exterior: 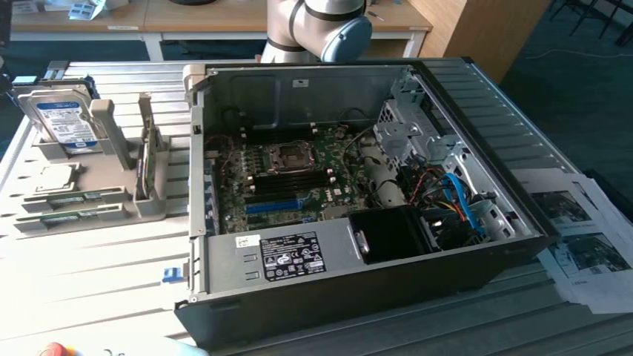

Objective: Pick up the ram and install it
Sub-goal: 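Pick up the ram and move it above insertion slot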

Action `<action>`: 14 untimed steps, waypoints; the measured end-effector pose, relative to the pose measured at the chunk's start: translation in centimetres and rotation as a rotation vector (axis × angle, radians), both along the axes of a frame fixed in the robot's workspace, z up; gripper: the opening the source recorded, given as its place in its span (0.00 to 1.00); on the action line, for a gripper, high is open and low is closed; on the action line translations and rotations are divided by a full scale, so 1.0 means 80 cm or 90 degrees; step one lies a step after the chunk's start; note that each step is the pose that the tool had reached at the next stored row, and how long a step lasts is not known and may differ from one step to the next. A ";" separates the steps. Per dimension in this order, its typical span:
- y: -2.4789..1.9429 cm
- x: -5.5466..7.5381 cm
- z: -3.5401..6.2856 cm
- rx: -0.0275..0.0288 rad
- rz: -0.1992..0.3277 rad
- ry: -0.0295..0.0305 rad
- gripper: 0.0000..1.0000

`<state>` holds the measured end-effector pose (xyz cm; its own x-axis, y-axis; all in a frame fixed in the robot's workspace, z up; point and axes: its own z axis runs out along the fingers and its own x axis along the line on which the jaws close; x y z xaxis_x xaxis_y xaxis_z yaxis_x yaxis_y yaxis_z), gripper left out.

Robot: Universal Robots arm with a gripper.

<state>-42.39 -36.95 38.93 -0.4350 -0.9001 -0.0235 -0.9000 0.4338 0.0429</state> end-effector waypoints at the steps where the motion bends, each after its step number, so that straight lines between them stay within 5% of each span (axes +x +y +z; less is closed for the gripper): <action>1: 0.0000 0.000 0.000 0.0000 0.012 0.0000 0.10; 14: 0.0000 0.000 0.000 0.0000 0.163 0.0000 0.10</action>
<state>-42.39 -36.95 38.92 -0.1928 -0.9809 -0.0235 -0.9805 0.1917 0.0429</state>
